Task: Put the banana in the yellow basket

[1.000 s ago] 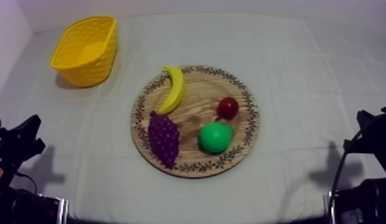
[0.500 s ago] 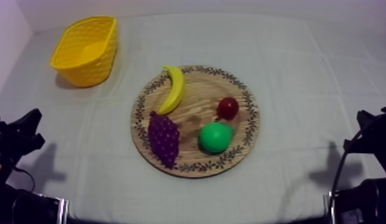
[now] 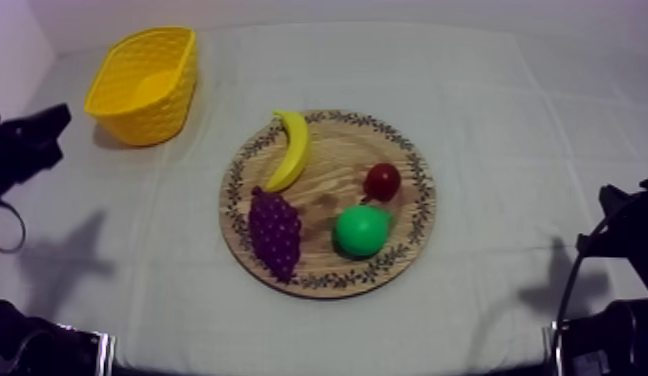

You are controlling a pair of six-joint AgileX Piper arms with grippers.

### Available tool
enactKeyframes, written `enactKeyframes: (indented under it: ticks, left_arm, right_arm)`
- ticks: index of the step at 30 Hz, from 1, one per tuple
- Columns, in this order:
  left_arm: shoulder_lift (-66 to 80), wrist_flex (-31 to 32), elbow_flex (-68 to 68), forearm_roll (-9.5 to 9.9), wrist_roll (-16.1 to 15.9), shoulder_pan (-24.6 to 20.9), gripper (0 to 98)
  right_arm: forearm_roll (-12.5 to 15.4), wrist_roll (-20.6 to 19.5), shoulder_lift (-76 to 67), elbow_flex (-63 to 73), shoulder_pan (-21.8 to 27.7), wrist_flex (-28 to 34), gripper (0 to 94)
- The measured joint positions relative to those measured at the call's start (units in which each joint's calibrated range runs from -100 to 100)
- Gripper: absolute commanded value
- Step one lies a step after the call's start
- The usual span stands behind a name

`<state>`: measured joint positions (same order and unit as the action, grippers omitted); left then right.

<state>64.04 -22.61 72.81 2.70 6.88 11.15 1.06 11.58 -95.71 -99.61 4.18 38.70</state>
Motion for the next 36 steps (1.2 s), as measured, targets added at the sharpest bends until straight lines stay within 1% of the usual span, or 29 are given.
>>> enactKeyframes:
  ticks: [6, 10, 14, 16, 21, 25, 32, 36]
  left_arm:
    - [-14.1, 0.09, -12.57, 0.06, 1.0, 3.79, 0.7]
    - [-24.1, -0.1, -20.02, 0.95, 2.56, 6.38, 0.8]
    - [-33.52, -1.3, -27.39, 0.86, 3.95, 8.0, 1.0]
    - [-37.79, -2.65, -30.5, 0.02, 4.1, 8.44, 1.2]
    - [-48.17, -6.57, -37.1, -3.38, 3.45, 8.61, 1.6]
    - [-54.35, -9.26, -40.04, -4.92, 2.84, 8.68, 2.2]
    - [-63.89, -16.29, -46.1, -9.59, -0.54, 8.65, 3.4]
    - [-67.1, -17.59, -46.98, -12.61, -3.58, 8.65, 3.8]
  right_arm:
    - [0.0, 0.0, 0.0, 0.0, 0.0, 0.0, 0.4]
    - [0.0, 0.12, 0.0, 0.0, 0.0, 0.0, 0.4]
    - [0.0, 0.05, 0.0, 0.0, 0.0, 0.0, 0.4]
    - [0.0, 0.03, 0.0, 0.0, 0.0, 0.0, 0.4]
    - [0.0, 0.01, 0.0, 0.0, 0.0, 0.0, 0.4]
    - [0.0, 0.01, 0.0, 0.0, 0.0, 0.0, 0.4]
    - [0.0, 0.01, 0.0, 0.0, 0.0, 0.0, 0.4]
    - [0.0, 0.01, 0.0, 0.0, 0.0, 0.0, 0.4]
